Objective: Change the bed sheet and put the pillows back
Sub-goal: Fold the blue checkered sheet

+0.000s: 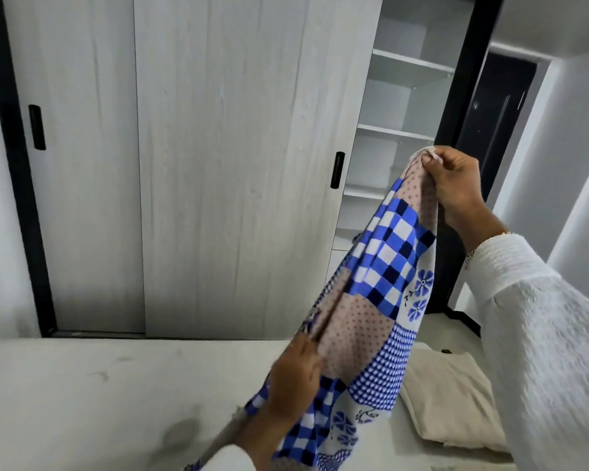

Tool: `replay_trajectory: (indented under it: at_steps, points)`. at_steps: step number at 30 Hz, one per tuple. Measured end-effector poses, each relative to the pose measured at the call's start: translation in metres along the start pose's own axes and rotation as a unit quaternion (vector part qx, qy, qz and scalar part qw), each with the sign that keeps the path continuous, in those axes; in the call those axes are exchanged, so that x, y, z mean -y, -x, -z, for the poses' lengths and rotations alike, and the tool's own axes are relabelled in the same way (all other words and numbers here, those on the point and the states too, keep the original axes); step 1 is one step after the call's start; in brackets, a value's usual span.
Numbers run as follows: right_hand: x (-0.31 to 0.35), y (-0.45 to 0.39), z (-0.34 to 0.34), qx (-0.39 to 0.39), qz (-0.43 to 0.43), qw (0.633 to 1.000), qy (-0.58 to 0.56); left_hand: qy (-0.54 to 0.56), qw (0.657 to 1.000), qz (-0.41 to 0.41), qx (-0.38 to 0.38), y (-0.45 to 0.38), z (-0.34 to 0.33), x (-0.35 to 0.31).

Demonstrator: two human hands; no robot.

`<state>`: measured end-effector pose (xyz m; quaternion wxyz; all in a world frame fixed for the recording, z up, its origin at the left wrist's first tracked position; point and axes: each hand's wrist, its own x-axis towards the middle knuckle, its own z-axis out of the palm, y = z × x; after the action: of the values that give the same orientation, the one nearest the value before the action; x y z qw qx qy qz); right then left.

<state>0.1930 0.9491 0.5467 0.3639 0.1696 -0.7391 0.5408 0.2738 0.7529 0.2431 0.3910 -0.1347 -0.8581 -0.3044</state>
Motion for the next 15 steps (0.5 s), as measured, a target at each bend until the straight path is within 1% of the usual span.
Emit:
replay_trajectory:
  at_steps: [2,3,4,5,6,7,8,9,10,12,15]
  points:
    - [-0.007,0.001,0.000,0.006,-0.004,1.000,0.014,-0.013,0.995,-0.089,-0.031,0.024,-0.013,-0.024]
    - [-0.010,0.003,0.000,0.014,-0.007,1.000,0.016,0.016,0.994,-0.105,-0.022,0.034,-0.017,-0.036]
    - [-0.012,0.005,-0.001,0.019,-0.011,1.000,0.010,0.052,0.993,-0.102,-0.009,0.041,-0.021,-0.044]
    - [-0.014,0.007,-0.002,0.023,-0.015,1.000,0.003,0.118,0.990,-0.073,0.019,0.048,-0.025,-0.049]
    - [-0.015,0.010,-0.003,0.024,-0.017,1.000,-0.003,0.189,0.981,-0.018,0.047,0.051,-0.028,-0.053]
    - [-0.015,0.012,-0.003,0.023,-0.019,1.000,-0.006,0.259,0.960,0.051,0.089,0.053,-0.030,-0.056]
    - [-0.015,0.014,-0.002,0.022,-0.021,0.999,-0.010,0.322,0.933,0.114,0.116,0.053,-0.030,-0.059]
    - [-0.014,0.016,0.000,0.020,-0.021,0.999,-0.019,0.345,0.918,0.154,0.118,0.052,-0.033,-0.057]
    - [-0.014,0.017,0.003,0.018,-0.020,0.999,-0.030,0.356,0.911,0.175,0.116,0.048,-0.033,-0.053]
    - [-0.011,0.019,0.009,0.016,-0.020,0.999,-0.047,0.349,0.910,0.189,0.118,0.038,-0.031,-0.045]
    - [-0.003,0.018,0.018,0.019,-0.017,0.999,-0.041,0.342,0.910,0.208,0.106,0.027,-0.031,-0.030]
